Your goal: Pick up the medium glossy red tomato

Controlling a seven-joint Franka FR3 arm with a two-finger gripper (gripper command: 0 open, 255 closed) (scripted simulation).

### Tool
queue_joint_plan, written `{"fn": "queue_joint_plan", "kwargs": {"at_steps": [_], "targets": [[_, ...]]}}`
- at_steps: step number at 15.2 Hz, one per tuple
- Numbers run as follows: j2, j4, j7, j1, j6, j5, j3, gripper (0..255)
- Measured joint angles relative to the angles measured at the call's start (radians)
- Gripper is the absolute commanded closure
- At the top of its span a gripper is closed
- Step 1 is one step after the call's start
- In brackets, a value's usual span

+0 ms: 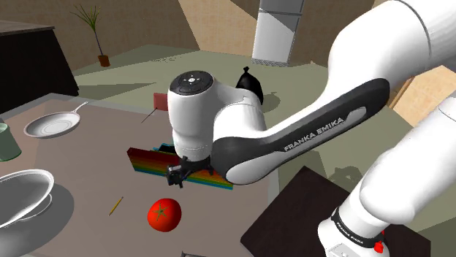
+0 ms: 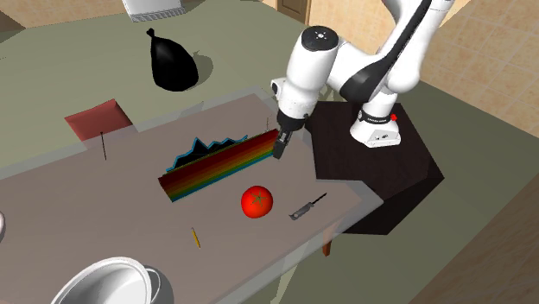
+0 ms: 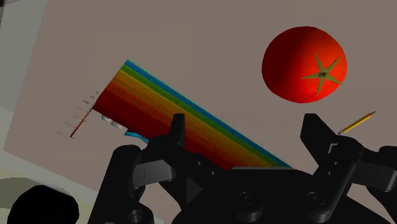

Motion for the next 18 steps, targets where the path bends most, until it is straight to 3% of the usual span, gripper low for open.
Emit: {"fn": "queue_joint_plan", "kwargs": {"at_steps": [2,4,9,11,18], "targets": [[0.116,0.059,0.128,-0.007,-0.005,-0.132,0.037,0],[0.251,0.136,0.256,0.018,-0.025,-0.28,0.039,0],[0.524,0.342,0.474,0.184,-0.11,-0.533,-0.049,0],[0.603,0.422,0.515,0.244,-0.143,-0.586,-0.083,0],[0.681,0.431,0.579,0.287,-0.103,-0.659,-0.13,0]]}}
